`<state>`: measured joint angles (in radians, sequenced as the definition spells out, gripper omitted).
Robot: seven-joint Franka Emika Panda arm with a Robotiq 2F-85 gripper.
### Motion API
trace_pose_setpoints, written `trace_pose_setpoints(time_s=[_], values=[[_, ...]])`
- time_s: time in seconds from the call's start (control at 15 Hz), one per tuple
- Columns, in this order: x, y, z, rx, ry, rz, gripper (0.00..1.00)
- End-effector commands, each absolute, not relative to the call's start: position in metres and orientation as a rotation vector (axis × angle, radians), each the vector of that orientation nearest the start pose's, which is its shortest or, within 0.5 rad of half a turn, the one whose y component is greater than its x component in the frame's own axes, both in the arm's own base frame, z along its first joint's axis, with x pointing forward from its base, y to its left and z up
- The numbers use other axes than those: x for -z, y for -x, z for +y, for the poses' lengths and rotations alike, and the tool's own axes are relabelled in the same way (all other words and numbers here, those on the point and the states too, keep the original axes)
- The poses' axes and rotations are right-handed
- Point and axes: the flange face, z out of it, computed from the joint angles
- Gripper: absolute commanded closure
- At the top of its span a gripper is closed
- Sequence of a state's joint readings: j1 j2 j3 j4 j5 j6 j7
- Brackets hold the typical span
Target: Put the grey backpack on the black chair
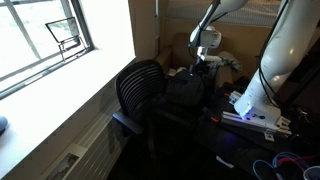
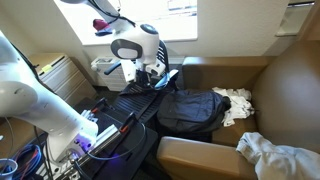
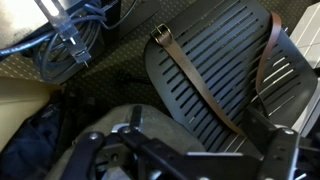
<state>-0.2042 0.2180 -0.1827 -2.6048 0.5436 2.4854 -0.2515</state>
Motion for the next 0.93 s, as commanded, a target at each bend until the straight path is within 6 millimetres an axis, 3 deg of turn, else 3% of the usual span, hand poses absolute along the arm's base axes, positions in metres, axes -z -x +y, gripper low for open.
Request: trace_pose_setpoints(time_s=[0.0, 0.2, 0.53, 0.6, 0.67, 0.73, 0.87], values=[[-0.157, -0.366, -0.148, -0.291, 2.735, 0.930, 0.00], [-0.156, -0.378, -0.188, -0.131, 2.707, 1.205, 0.00], [-0.166, -0.335, -0.307, 0.141, 2.673, 1.577, 0.00], [-0.157, -0.332, -0.334, 0.148, 2.633, 1.683, 0.00], [-0.148, -0.329, -0.343, 0.098, 2.595, 1.776, 0.00], [-0.169, -0.326, -0.319, 0.129, 2.630, 1.655, 0.00], [-0.158, -0.319, -0.343, 0.113, 2.606, 1.744, 0.00]])
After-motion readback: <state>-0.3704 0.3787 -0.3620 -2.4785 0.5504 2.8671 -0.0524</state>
